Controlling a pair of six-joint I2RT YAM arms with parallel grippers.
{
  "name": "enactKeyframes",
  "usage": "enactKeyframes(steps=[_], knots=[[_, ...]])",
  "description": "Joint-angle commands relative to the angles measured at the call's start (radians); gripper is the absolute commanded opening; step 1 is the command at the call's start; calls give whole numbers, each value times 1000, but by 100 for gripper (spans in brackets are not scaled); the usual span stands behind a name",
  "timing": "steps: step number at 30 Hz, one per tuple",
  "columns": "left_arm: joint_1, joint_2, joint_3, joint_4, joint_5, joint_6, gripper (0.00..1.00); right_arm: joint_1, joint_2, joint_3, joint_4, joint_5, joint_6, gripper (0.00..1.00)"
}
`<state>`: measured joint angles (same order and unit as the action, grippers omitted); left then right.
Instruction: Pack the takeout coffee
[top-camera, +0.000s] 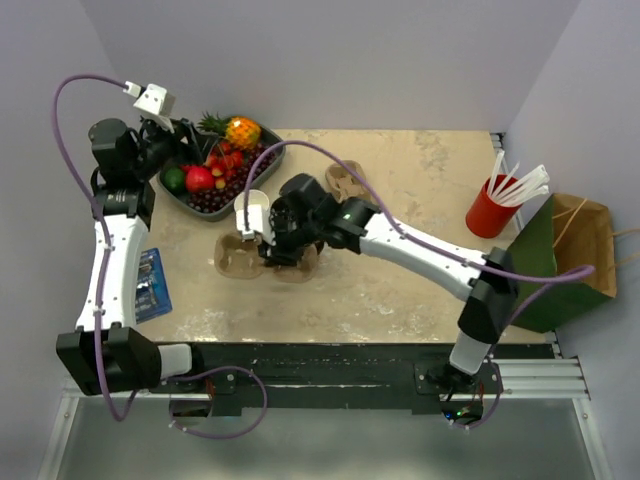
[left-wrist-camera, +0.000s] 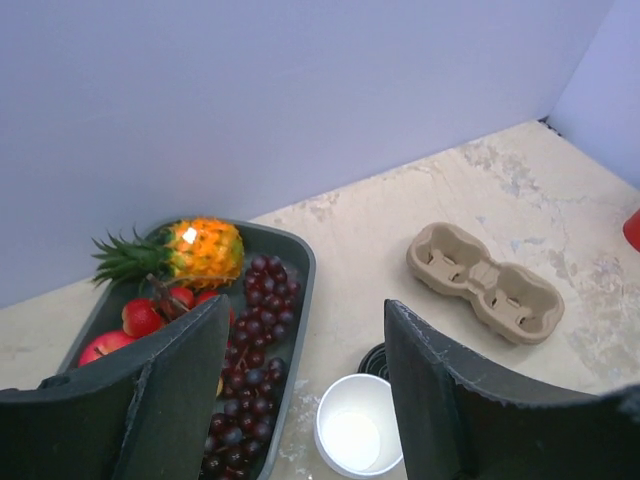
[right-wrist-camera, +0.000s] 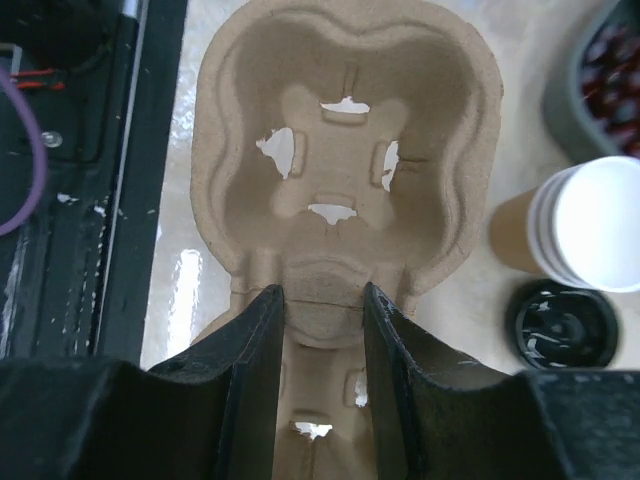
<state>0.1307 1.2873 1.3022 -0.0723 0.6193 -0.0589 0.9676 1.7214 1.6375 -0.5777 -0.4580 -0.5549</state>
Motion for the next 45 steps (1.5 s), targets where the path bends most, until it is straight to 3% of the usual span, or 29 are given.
enactKeyframes(steps=[1, 8, 14, 17, 18, 19, 24, 27, 33, 36, 38, 42, 45], knots=[[33, -91, 43, 39, -42, -16, 68, 55, 119, 34, 65, 127, 121, 0], [43, -184, 31, 20, -70, 8, 69, 74, 334, 165, 76, 225, 219, 0], [44, -190, 3, -7, -39, 10, 69, 83, 368, 137, 156, 197, 199, 3], [43, -191, -4, -6, -29, 4, 69, 91, 388, 139, 142, 170, 191, 23], [43, -190, -6, -4, -26, 1, 69, 94, 386, 136, 141, 173, 188, 38], [43, -189, -7, -3, -20, -2, 69, 95, 383, 131, 134, 173, 184, 43], [44, -177, -9, 31, 14, -7, 69, 95, 327, 102, 124, 154, 141, 61], [44, -149, 2, 57, 65, -36, 69, 91, 273, 102, 82, 142, 113, 66], [21, -92, 9, 169, 223, -91, 69, -25, 104, 172, -20, 219, 206, 66], [-58, -66, 28, 74, 224, 20, 70, -179, -37, 182, -80, 268, 274, 65], [-170, -40, 55, -41, 157, 151, 70, -298, -119, 165, -123, 336, 262, 63], [-213, 13, 72, -18, 172, 67, 69, -484, -358, 116, -156, 565, 251, 50], [-240, 49, 94, -14, 203, 59, 68, -566, -474, 10, -131, 792, 265, 47]])
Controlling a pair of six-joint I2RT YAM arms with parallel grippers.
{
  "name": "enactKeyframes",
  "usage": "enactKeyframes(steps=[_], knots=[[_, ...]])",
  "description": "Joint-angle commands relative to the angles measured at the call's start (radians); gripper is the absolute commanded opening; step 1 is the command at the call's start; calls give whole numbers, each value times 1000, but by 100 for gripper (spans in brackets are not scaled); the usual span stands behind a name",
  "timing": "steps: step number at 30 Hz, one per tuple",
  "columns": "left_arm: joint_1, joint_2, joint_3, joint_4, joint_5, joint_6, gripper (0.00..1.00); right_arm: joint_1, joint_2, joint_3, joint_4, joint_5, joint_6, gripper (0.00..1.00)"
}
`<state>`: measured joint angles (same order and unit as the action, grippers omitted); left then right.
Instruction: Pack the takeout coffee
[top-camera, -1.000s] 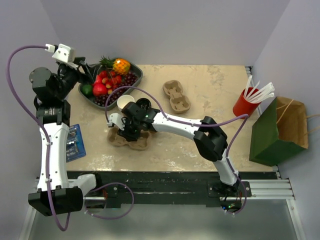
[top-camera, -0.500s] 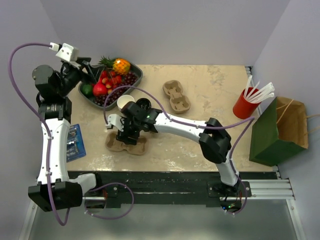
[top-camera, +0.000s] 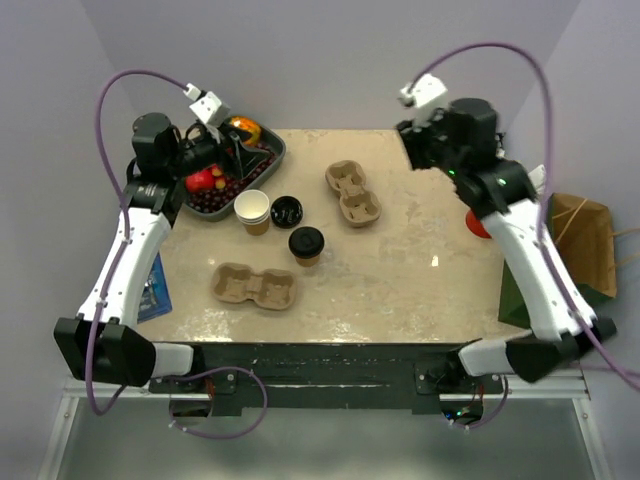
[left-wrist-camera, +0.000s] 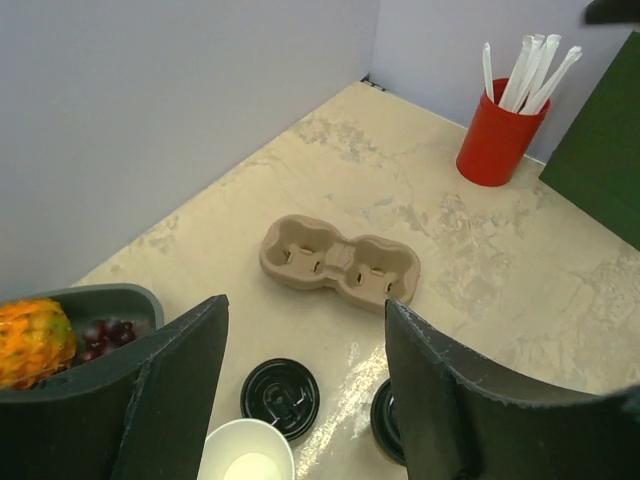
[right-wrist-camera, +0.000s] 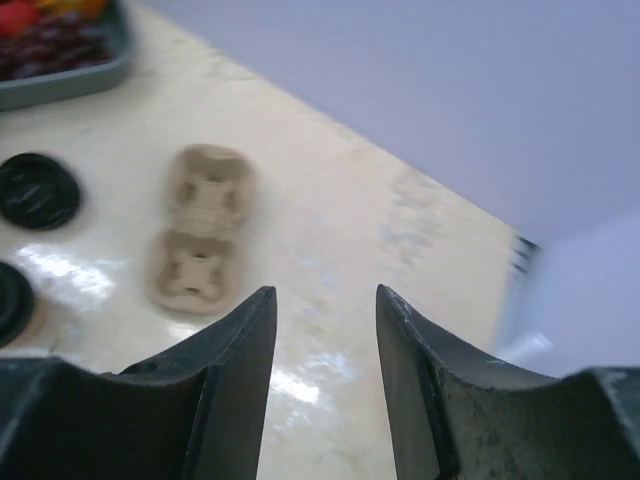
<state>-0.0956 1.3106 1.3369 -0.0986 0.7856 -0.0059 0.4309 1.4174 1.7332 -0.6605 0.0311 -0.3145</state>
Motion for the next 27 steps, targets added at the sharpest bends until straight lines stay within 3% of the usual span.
enactKeyframes(steps=[1, 7, 14, 21, 27], knots=[[-19, 27, 51, 57, 46, -52, 68, -105, -220, -105, -69, 326, 34, 47], [-79, -29, -63, 276, 49, -152, 67, -516, -287, -34, -230, 316, 52, 44], [-127, -68, -180, 401, 72, -240, 67, -717, -284, -14, -398, 406, 37, 40], [-130, -36, -173, 436, 95, -272, 67, -1145, -186, 115, -491, 165, -17, 29], [-136, -17, -174, 473, 119, -298, 67, -1244, -239, 40, -481, 151, -133, 28]])
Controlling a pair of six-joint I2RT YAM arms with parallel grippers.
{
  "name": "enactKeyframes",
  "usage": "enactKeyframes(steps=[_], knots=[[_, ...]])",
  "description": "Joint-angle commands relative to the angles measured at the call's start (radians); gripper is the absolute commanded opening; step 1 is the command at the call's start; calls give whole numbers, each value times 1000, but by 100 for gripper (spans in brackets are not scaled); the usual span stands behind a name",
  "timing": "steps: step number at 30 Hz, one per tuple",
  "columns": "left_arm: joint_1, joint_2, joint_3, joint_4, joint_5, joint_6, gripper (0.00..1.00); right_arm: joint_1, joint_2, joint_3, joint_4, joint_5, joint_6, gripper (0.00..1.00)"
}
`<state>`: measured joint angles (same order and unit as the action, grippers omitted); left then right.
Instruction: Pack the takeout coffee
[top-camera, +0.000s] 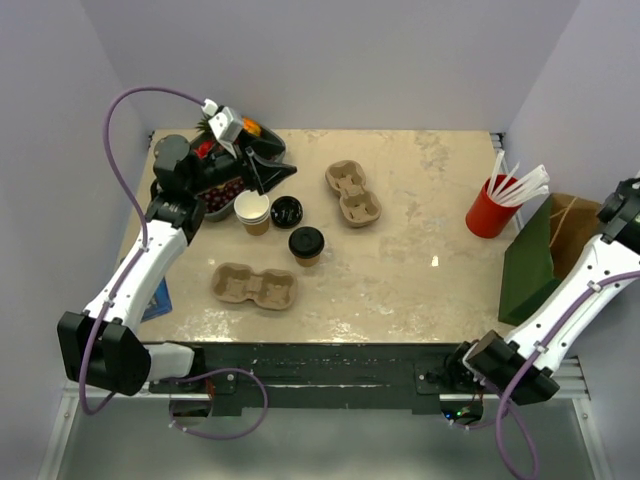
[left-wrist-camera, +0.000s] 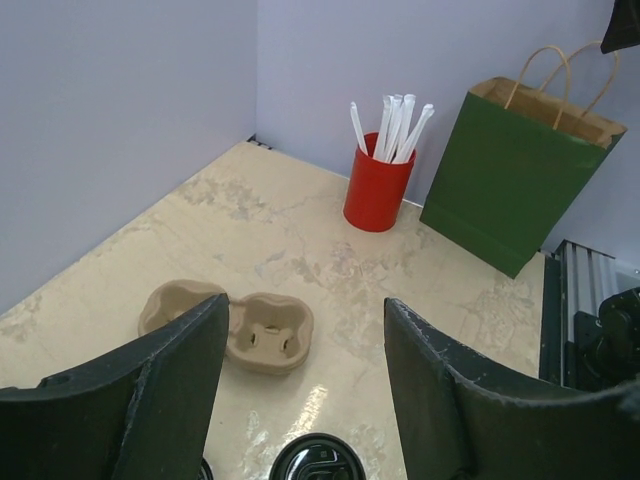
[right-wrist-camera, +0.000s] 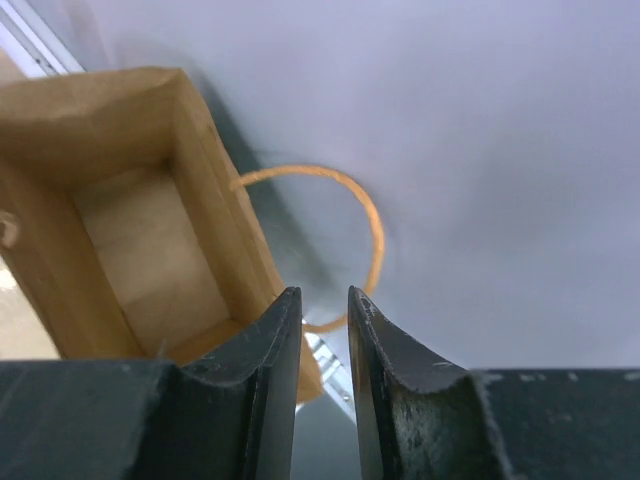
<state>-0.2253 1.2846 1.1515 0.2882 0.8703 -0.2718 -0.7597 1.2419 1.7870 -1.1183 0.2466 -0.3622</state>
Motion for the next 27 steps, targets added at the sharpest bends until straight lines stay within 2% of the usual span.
enactKeyframes(steps=[1, 9, 16, 27], knots=[[-8, 9, 10, 89, 35, -32, 67, -62, -61, -17, -23, -66, -87, 29], [-9, 9, -1, 85, 41, -43, 67, -101, -36, -95, -86, -139, -95, 35], [-11, 13, -19, 83, 38, -44, 67, -101, -22, -155, -106, -155, -101, 47], [-25, 39, -18, 97, 42, -67, 67, -101, -13, -185, -69, -83, -116, 47]])
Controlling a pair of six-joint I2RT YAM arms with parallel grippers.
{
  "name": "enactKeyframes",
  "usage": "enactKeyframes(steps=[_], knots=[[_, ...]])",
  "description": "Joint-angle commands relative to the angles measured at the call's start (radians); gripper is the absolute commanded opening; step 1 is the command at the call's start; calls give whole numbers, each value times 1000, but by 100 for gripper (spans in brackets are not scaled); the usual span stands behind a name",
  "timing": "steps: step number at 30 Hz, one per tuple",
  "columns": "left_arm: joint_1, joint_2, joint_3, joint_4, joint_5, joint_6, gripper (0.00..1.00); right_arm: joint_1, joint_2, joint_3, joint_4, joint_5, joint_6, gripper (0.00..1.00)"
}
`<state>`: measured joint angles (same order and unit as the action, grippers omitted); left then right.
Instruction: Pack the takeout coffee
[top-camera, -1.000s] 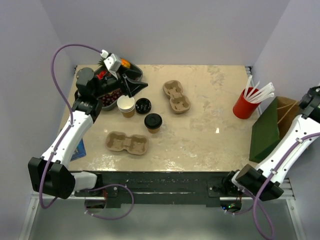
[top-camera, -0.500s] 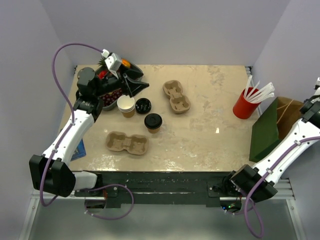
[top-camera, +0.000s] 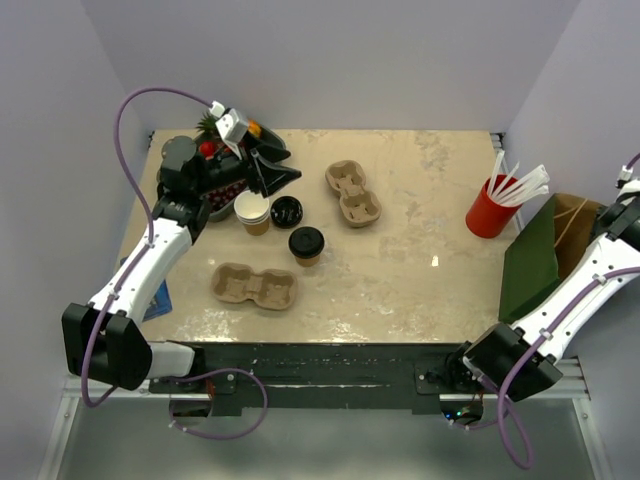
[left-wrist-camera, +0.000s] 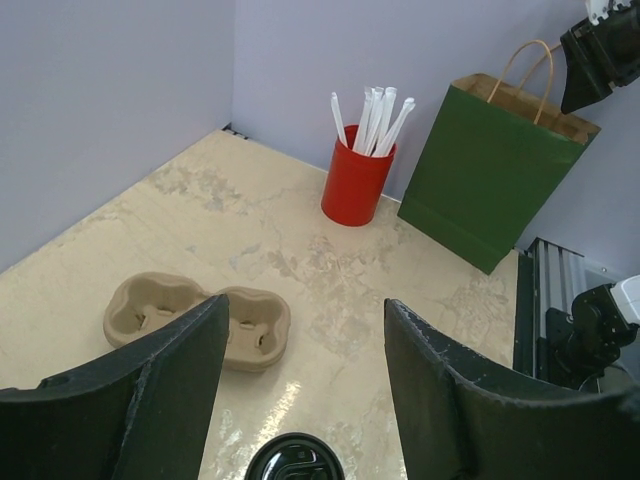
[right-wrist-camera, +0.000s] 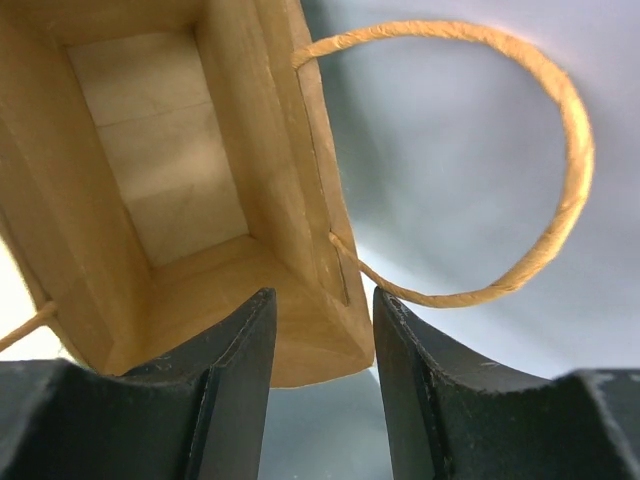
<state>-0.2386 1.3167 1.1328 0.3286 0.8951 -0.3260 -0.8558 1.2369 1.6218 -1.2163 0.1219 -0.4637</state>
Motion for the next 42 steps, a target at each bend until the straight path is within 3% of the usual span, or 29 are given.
enactKeyframes(steps=[1, 16, 24, 27, 33, 42], knots=[[-11, 7, 1, 58, 19, -13, 67, -5, -2, -23, 32, 47, -15, 47], [-16, 1, -19, 49, 16, -13, 67, -14, 75, -16, 63, 12, -1, 48], [-21, 7, -27, 56, 21, -27, 67, -11, -13, -4, -43, -237, -73, 46], [-25, 18, -18, 56, 28, -36, 67, -11, -60, 16, -77, -257, -76, 46], [-34, 33, -1, 59, 31, -36, 67, -12, -186, 27, -5, -111, 52, 46], [-44, 19, -2, 63, 28, -33, 67, -19, -59, 136, -32, -42, 123, 50]])
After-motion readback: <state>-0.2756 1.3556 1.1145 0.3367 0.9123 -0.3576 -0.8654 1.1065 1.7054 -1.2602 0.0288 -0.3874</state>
